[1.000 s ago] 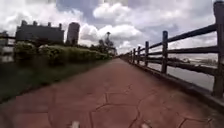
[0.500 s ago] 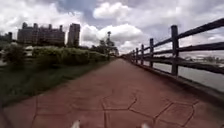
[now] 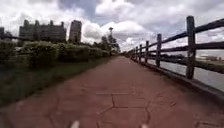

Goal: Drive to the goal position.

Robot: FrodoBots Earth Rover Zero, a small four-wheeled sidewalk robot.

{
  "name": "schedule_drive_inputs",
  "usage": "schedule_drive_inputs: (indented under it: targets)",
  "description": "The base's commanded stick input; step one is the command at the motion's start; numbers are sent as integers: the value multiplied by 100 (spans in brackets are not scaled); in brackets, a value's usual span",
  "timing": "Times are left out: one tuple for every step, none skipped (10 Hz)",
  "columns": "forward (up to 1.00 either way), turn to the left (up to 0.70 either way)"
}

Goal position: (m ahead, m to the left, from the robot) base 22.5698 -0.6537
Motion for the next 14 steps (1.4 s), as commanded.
schedule_drive_inputs:
  targets:
    - [100, 0]
    - [100, 0]
    - [100, 0]
    - [100, 0]
    - [100, 0]
    - [100, 0]
    - [100, 0]
    - [100, 0]
    - [100, 0]
    - [100, 0]
    - [100, 0]
    - [100, 0]
    - [100, 0]
    - [100, 0]
